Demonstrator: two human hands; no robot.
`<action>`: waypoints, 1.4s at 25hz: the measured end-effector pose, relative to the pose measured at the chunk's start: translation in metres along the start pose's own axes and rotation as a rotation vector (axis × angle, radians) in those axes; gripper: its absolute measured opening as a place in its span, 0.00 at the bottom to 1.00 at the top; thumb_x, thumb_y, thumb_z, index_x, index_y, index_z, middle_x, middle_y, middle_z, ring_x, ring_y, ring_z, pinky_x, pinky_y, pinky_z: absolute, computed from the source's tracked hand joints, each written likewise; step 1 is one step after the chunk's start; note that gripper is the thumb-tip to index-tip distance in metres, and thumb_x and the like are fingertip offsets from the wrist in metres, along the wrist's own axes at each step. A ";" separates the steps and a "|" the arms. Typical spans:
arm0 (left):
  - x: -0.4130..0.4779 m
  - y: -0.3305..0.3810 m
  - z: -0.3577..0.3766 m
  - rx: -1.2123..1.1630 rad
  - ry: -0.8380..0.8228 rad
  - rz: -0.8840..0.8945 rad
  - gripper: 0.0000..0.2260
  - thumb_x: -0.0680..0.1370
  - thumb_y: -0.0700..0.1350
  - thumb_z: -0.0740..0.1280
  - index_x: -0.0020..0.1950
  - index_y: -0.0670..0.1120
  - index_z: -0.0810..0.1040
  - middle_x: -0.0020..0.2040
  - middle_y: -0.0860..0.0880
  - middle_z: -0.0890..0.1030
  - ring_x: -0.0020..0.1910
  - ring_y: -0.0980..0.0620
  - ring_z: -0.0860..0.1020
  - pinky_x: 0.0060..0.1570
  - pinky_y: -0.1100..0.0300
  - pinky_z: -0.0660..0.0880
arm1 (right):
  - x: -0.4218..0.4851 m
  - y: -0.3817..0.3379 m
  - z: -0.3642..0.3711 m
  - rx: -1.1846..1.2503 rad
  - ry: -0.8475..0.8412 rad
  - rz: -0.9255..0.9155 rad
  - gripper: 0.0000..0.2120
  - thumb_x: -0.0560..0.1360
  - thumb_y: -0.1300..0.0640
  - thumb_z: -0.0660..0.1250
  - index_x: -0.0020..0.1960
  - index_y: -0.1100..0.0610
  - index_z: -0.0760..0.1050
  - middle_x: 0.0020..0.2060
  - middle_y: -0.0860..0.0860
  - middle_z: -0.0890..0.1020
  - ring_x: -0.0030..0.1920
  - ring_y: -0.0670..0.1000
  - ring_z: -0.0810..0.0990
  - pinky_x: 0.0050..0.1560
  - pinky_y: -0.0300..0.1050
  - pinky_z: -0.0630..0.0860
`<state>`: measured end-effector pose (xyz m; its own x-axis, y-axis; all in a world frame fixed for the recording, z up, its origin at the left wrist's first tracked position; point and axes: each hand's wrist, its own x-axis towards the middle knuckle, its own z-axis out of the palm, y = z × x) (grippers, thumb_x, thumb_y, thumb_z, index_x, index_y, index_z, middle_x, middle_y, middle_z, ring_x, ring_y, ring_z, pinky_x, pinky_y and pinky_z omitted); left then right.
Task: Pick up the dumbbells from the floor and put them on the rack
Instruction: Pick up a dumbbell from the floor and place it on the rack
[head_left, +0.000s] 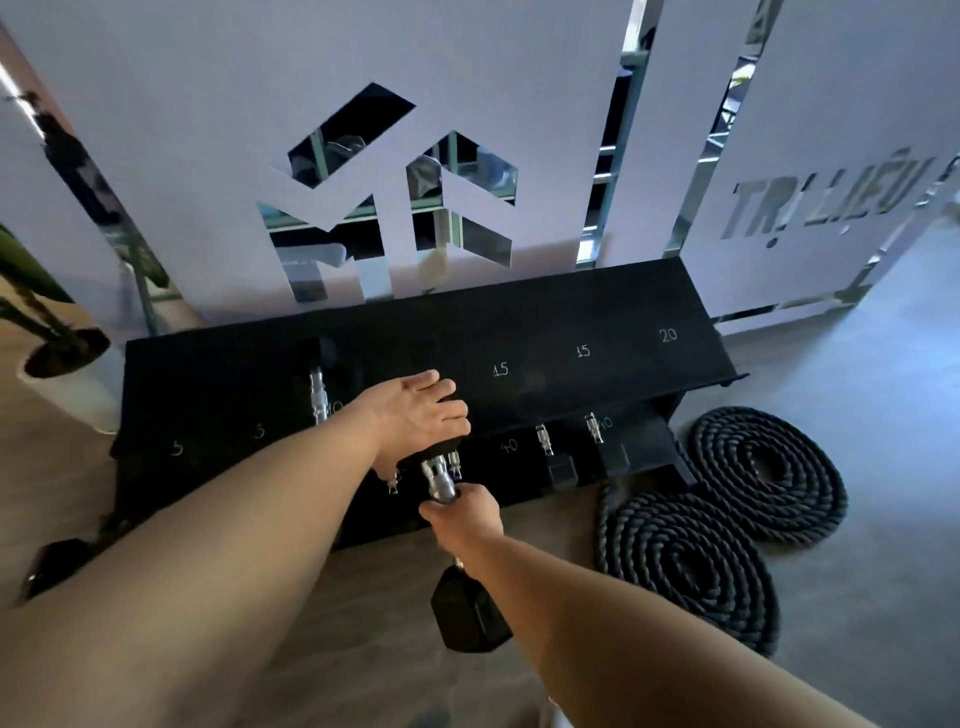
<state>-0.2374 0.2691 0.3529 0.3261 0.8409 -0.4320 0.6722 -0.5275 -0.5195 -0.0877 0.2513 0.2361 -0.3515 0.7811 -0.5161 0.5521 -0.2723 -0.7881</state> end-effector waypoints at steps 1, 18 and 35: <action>0.013 -0.009 0.003 -0.010 -0.014 -0.008 0.50 0.68 0.59 0.76 0.81 0.50 0.50 0.80 0.49 0.56 0.76 0.40 0.52 0.76 0.45 0.49 | 0.017 -0.002 -0.005 -0.001 -0.021 0.006 0.06 0.71 0.53 0.73 0.45 0.53 0.79 0.34 0.49 0.81 0.28 0.45 0.77 0.23 0.35 0.69; 0.196 -0.213 0.034 -0.118 0.053 0.025 0.47 0.67 0.54 0.79 0.78 0.48 0.56 0.75 0.46 0.64 0.71 0.42 0.62 0.69 0.49 0.65 | 0.248 -0.122 -0.074 -0.003 0.037 0.061 0.08 0.70 0.52 0.73 0.47 0.53 0.80 0.36 0.52 0.82 0.32 0.50 0.80 0.34 0.45 0.77; 0.373 -0.285 0.090 -0.403 0.040 0.104 0.48 0.63 0.45 0.82 0.75 0.57 0.57 0.75 0.46 0.57 0.69 0.41 0.63 0.65 0.44 0.70 | 0.415 -0.115 -0.110 0.123 0.084 0.274 0.04 0.72 0.54 0.73 0.43 0.51 0.78 0.35 0.51 0.81 0.32 0.48 0.79 0.34 0.46 0.77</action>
<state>-0.3673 0.7227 0.2736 0.4260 0.7939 -0.4339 0.8381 -0.5269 -0.1412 -0.2139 0.6687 0.1497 -0.1359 0.7114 -0.6895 0.5199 -0.5412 -0.6609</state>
